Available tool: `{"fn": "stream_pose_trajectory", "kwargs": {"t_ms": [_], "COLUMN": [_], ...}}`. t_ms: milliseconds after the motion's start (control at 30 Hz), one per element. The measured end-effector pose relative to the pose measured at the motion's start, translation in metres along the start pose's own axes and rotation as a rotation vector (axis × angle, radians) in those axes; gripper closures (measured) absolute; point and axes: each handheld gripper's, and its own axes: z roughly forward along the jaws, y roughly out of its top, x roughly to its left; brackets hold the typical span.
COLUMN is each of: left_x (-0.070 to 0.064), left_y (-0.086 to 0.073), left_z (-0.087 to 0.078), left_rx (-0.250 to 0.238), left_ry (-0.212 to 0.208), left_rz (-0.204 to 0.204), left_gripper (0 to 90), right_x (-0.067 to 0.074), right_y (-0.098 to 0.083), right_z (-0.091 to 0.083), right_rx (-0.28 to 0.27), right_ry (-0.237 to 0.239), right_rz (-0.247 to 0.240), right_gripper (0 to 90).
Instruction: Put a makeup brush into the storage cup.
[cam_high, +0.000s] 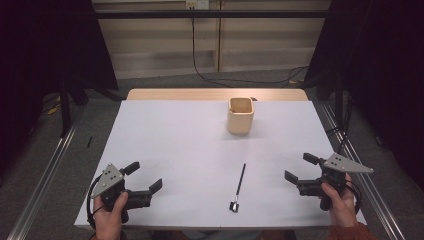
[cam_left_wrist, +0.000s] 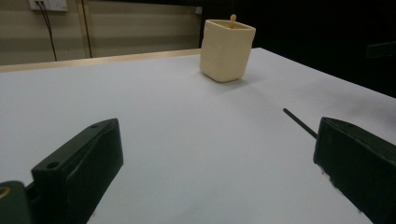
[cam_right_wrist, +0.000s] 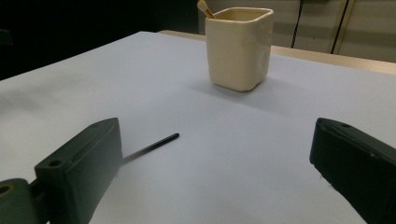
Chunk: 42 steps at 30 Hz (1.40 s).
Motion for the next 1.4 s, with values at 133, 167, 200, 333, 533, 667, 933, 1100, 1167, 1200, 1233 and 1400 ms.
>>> {"fn": "stream_pose_trajectory", "kwargs": {"t_ms": [133,167,200,333,533,667,933,1100,1167,1200,1233,1400], "left_x": [0.001,0.001,0.001,0.000,-0.001,-0.001,0.001,0.001,0.001,0.001,0.001,0.001], "left_y": [0.000,0.000,0.000,-0.001,0.000,-0.001,-0.001,0.000,0.000,0.001,0.001,0.000], "left_z": [0.001,0.000,0.000,0.000,0.000,0.000,-0.001,-0.001,0.000,0.000,0.001,0.000], "left_rx": [0.003,-0.001,-0.002,0.006,-0.006,-0.004,-0.014,-0.013,-0.013,-0.015,-0.013,-0.014], "left_ry": [0.000,-0.002,0.000,-0.006,-0.004,-0.003,0.009,0.011,0.011,0.010,0.009,0.009], "left_rz": [-0.004,-0.006,-0.005,-0.008,0.004,0.011,0.006,0.008,0.010,0.010,0.011,0.011], "left_gripper": [1.4,1.4,1.4,1.5,1.3,1.1,1.1,1.1,1.1,1.1,1.1,1.1], "right_x": [-0.001,0.000,0.000,0.003,0.007,0.006,0.012,0.014,0.014,0.014,0.015,0.017], "right_y": [0.001,0.001,0.000,0.001,0.002,0.008,0.019,0.025,0.029,0.031,0.032,0.040], "right_z": [0.001,0.001,0.001,0.000,0.004,0.006,0.017,0.023,0.027,0.028,0.030,0.039], "right_rx": [-0.002,-0.003,-0.001,-0.011,-0.008,-0.023,-0.031,-0.032,-0.035,-0.038,-0.040,-0.054], "right_ry": [-0.001,0.001,0.001,0.005,0.021,0.024,0.044,0.051,0.056,0.058,0.061,0.071], "right_rz": [0.006,0.011,0.007,-0.006,-0.017,-0.022,-0.043,-0.056,-0.065,-0.066,-0.067,-0.077], "right_gripper": [1.6,1.5,1.5,1.4,1.7,1.7,2.3,2.2,2.2,2.2,2.2,2.7]}}
